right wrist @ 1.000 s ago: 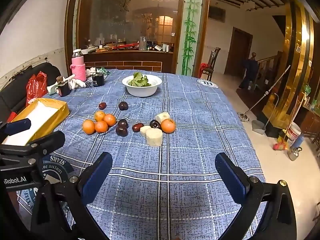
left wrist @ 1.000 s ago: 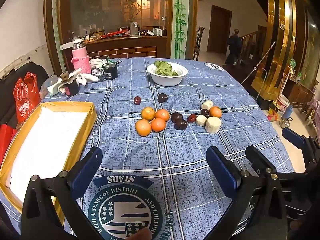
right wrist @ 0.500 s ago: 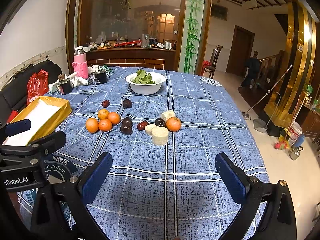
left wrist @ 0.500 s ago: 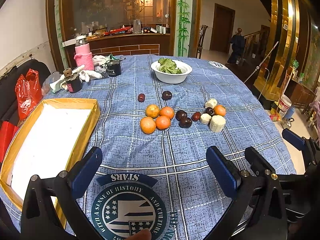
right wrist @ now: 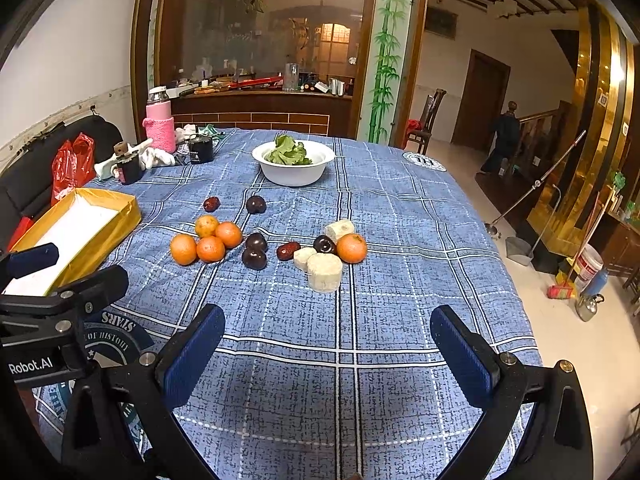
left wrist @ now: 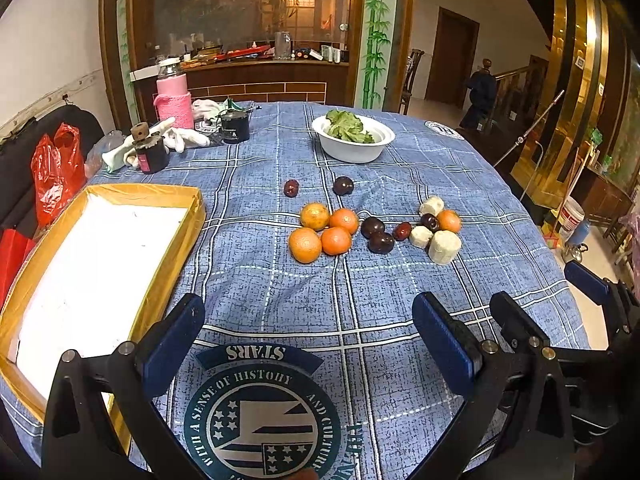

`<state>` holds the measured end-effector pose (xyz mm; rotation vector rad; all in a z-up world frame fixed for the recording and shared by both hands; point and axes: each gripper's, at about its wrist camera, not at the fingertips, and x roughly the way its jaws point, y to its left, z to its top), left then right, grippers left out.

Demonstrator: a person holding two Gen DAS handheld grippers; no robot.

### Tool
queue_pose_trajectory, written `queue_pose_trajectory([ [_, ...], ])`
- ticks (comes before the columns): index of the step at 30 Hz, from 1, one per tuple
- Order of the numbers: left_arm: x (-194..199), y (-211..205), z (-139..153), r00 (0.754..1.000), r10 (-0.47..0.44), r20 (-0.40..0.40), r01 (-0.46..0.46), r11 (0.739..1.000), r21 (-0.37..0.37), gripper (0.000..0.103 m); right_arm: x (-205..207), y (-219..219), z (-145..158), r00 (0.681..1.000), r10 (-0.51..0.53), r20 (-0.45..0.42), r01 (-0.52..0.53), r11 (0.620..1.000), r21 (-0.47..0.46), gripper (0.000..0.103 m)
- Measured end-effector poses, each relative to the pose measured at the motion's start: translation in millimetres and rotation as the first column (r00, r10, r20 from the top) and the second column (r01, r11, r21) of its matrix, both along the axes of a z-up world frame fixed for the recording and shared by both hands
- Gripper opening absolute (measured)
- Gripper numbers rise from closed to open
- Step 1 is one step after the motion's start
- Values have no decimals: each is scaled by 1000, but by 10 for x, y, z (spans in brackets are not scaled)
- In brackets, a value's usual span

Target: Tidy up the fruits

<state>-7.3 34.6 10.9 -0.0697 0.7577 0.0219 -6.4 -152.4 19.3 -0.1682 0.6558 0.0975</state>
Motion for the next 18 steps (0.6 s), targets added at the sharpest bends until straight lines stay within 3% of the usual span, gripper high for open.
queue_pose_trajectory([
  [18,39,-5,-25,1000,-13,0,13,1000,-5,103,73,8,-20,1000,0,-17,0,1000,-1,103],
])
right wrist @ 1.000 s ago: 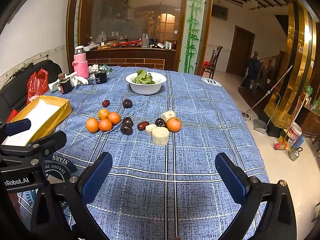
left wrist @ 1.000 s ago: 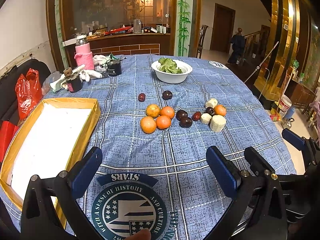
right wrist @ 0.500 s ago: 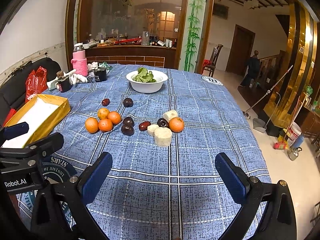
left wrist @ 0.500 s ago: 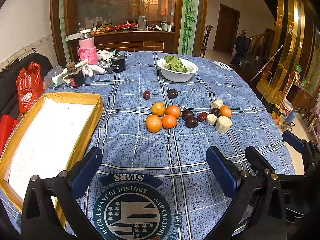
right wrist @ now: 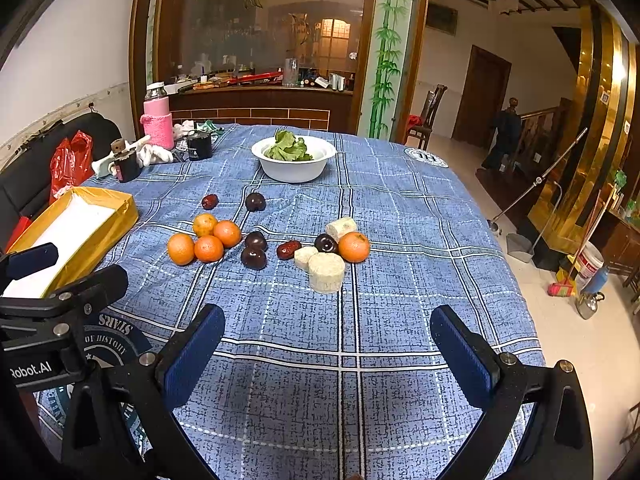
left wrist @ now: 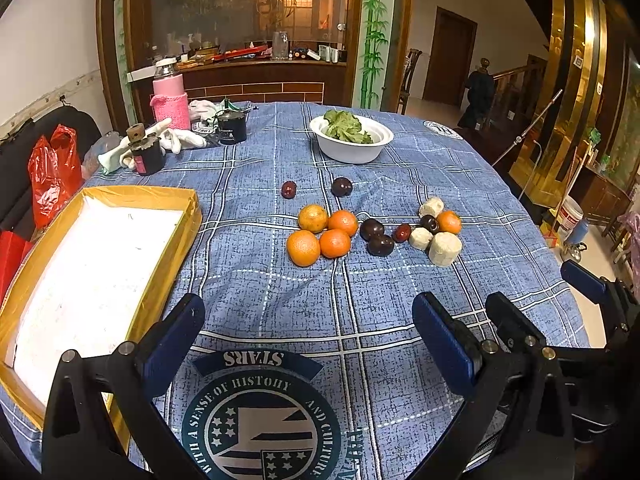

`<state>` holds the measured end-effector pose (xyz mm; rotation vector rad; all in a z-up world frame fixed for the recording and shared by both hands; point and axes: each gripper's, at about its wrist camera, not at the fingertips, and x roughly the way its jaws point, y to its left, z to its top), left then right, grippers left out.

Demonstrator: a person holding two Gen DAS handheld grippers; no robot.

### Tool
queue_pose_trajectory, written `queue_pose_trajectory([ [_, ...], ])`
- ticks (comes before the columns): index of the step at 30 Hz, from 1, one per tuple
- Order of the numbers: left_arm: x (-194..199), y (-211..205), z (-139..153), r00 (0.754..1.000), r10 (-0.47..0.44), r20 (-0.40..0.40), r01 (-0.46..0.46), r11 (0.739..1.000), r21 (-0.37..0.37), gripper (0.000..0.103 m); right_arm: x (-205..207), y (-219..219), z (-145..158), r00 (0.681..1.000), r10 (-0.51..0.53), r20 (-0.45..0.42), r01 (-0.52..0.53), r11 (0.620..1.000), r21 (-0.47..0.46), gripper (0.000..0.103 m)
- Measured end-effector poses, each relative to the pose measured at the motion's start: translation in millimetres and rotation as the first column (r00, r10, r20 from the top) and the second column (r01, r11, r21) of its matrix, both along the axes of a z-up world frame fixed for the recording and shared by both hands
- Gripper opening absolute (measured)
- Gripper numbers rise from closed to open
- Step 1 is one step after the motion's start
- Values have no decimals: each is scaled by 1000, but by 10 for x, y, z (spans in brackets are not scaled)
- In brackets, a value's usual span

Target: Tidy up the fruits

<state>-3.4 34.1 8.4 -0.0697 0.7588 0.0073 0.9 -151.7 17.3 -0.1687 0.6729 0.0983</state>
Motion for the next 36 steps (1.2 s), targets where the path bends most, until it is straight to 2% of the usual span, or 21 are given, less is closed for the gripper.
queue_pose_trajectory([
  [5,22,103,-87,1000,-3,-11,3,1000,24,103,19,-34,-21,1000,6,-6,-6,1000,-6,103],
  [10,101,375,-274,999,16,-46,-17,999,-33,103,124,-418,-75,997,-23,-73,32,992,120,103],
  [14,258,478,-314,999,14,-39,-16,998,-58,103,289,-674,-190,989,-52,-138,79,978,192,103],
  [17,395,503,-333,999,-30,-13,29,995,-93,103,407,-670,-229,989,-22,-146,52,977,209,102],
  [21,577,457,-344,993,-113,21,115,987,-114,102,509,-457,-224,991,80,-106,-61,983,175,101],
  [22,637,389,-358,991,-136,9,137,986,-92,99,527,-424,-221,991,94,-95,-78,984,163,100],
  [24,714,291,-374,987,-158,-6,157,986,-46,80,615,-379,-243,988,121,-96,-106,983,148,96],
  [25,774,221,-406,985,-173,-25,172,985,-12,77,667,-371,-264,986,131,-105,-114,982,148,91],
  [26,809,198,-425,983,-179,-35,179,984,-1,71,734,-367,-298,983,138,-121,-120,982,148,88],
  [27,847,172,-456,981,-190,-46,190,982,4,67,788,-375,-327,981,142,-134,-122,981,150,80],
  [28,879,154,-498,977,-206,-58,206,978,1,67,854,-389,-371,977,145,-154,-121,980,155,71],
  [29,903,150,-534,975,-210,-70,211,978,-1,67,909,-395,-409,974,149,-171,-121,979,162,70],
  [36,1084,177,-696,969,-219,-110,217,976,-33,67,1189,-325,-606,961,181,-210,-149,976,160,70],
])
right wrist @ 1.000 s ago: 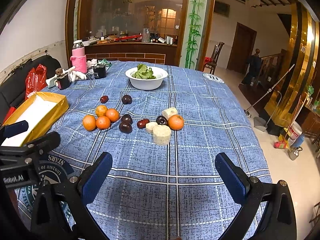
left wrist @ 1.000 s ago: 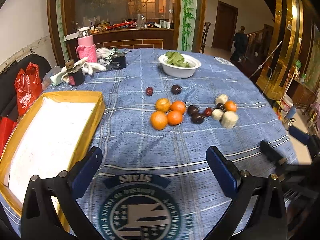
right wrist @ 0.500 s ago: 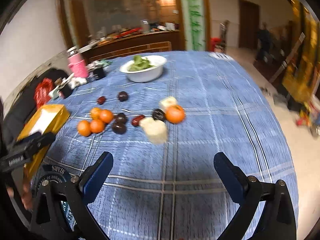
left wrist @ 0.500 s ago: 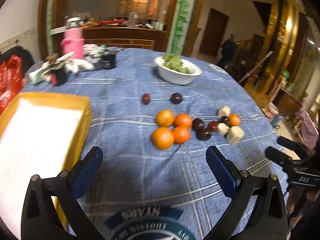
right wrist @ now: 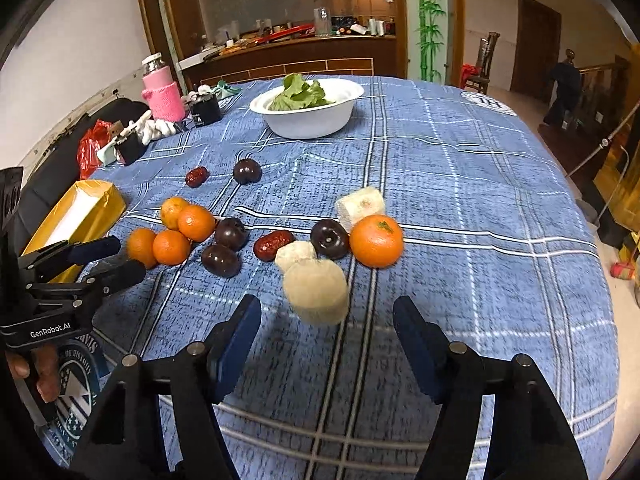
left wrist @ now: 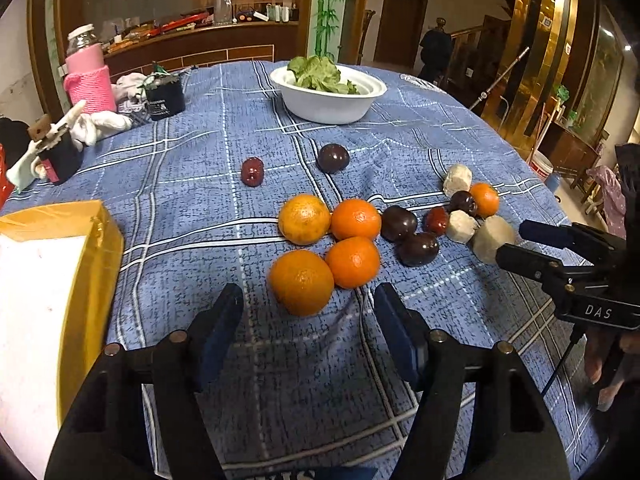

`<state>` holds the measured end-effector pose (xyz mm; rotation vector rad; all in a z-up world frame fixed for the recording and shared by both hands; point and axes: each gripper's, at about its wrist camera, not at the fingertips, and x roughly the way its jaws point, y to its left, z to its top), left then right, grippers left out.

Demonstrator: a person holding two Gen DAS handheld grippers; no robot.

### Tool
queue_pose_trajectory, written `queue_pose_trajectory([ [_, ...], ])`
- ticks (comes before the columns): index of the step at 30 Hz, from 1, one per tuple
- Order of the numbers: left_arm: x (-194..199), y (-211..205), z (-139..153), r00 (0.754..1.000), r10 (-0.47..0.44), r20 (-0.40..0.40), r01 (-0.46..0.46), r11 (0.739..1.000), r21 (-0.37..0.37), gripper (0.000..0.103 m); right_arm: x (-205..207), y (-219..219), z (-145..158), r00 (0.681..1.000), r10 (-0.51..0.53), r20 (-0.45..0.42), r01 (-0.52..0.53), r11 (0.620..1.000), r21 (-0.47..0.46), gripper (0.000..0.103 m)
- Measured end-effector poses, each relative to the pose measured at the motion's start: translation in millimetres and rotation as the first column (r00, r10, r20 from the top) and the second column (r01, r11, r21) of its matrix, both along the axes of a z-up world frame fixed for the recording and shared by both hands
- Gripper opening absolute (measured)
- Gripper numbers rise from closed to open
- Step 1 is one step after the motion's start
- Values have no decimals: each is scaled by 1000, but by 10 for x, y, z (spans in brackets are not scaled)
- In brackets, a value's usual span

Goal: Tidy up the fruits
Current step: 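Grasp an orange with the left tool while the right tool grasps a pale round slice, then carry the orange with the left tool while the right tool carries the slice to the tray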

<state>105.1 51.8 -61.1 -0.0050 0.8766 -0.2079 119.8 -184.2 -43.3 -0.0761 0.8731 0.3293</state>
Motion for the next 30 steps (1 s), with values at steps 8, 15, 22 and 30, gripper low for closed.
queue_pose_trajectory([
  [8,73,40,-35,1000,11,-17,-11,1000,-16,51,169,102,-144,999,27,-31,-27,1000,0,60],
  [15,129,126,-48,1000,8,-28,-11,995,-95,46,192,106,-182,999,31,-34,-31,1000,3,56],
  [22,167,148,-44,1000,7,-28,-11,989,-147,38,206,118,-189,999,30,-25,-30,1000,1,44],
  [30,160,166,-27,999,36,-12,-37,992,-117,31,206,80,-178,999,23,-22,-23,1000,21,39],
])
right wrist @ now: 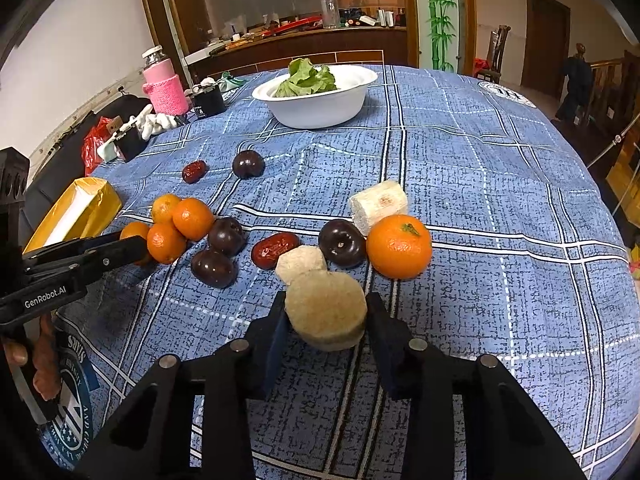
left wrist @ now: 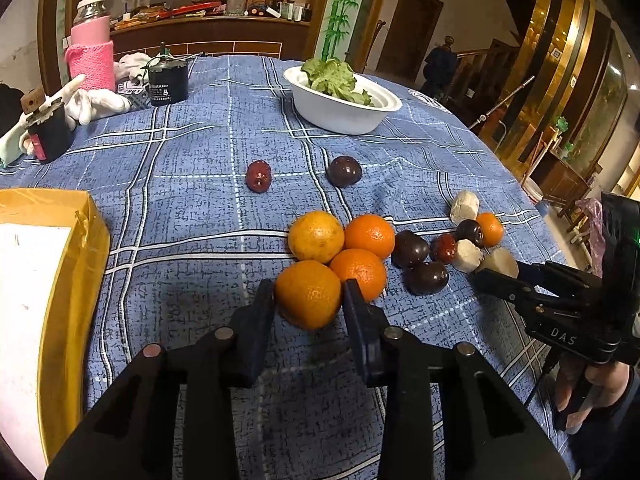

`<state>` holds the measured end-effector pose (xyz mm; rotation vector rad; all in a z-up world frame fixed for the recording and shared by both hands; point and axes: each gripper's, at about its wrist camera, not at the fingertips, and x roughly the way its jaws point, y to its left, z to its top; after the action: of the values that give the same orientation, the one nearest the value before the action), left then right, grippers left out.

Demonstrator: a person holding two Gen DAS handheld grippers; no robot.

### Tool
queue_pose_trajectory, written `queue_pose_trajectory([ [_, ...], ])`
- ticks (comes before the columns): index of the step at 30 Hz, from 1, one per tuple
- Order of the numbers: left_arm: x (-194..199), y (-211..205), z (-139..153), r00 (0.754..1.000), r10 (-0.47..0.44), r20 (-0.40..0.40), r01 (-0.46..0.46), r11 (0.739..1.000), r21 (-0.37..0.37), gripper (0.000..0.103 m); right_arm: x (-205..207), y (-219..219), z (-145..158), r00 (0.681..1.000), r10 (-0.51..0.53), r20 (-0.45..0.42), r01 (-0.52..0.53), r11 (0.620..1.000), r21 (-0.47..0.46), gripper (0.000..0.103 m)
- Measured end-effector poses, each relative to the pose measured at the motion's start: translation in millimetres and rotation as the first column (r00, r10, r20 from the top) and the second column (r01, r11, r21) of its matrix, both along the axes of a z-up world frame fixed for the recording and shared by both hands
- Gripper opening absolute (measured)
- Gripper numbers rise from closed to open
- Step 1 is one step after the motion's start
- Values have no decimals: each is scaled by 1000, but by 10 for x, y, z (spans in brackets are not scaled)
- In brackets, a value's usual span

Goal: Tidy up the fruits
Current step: 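Carry the orange with the left tool while the right tool carries the slice to the tray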

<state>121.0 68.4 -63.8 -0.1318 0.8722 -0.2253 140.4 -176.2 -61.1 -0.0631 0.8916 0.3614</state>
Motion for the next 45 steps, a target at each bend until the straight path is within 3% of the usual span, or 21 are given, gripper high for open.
queue_pose_trajectory([
  [11,-235,10,151,998,58,30,-59,998,20,31,-209,61,166,998,-21,58,22,1000,-19,39],
  [15,-449,120,284,991,121,50,-122,992,25,31,-383,166,281,997,-8,73,9,1000,-9,39],
  [20,-840,398,569,966,233,108,-237,971,23,31,-627,449,498,994,35,104,-36,999,9,38],
  [26,-1404,974,853,896,412,165,-422,906,30,31,-921,1107,775,976,154,154,-162,986,40,38],
  [34,-1852,1741,801,794,589,151,-603,795,65,31,-1234,2176,814,930,328,165,-343,937,69,38],
  [38,-1948,2001,692,763,634,125,-643,763,61,31,-1348,2625,782,909,387,157,-401,913,71,38],
  [45,-2000,2196,539,745,661,85,-666,743,61,32,-1426,3206,596,879,463,112,-471,880,60,38],
])
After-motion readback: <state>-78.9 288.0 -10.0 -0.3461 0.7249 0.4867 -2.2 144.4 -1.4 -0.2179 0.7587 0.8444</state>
